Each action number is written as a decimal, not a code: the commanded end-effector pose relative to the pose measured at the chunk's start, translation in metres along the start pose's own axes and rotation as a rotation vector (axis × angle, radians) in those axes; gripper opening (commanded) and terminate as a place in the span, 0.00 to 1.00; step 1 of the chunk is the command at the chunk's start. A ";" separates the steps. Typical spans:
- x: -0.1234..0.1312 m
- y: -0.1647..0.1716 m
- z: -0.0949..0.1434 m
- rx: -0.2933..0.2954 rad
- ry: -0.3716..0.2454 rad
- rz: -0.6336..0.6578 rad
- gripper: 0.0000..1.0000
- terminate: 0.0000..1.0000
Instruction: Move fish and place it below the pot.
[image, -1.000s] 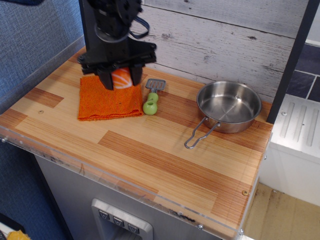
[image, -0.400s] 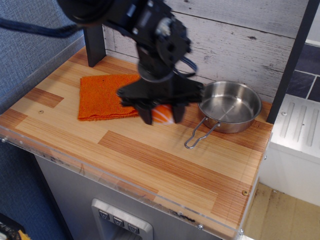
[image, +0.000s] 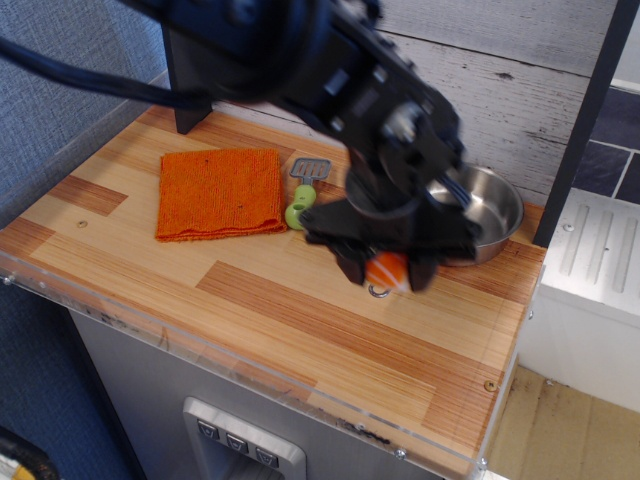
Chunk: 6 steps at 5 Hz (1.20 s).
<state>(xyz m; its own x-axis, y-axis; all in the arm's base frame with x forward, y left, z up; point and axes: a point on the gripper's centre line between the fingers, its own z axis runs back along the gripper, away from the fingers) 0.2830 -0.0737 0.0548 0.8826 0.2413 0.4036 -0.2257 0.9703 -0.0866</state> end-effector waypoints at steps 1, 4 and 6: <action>-0.015 -0.018 -0.009 -0.047 0.008 -0.140 0.00 0.00; -0.024 -0.014 -0.021 -0.007 0.052 -0.133 1.00 0.00; -0.022 -0.015 -0.019 -0.009 0.051 -0.125 1.00 0.00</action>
<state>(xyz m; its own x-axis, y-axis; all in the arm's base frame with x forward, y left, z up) 0.2731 -0.0961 0.0167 0.9386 0.1144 0.3255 -0.1113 0.9934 -0.0282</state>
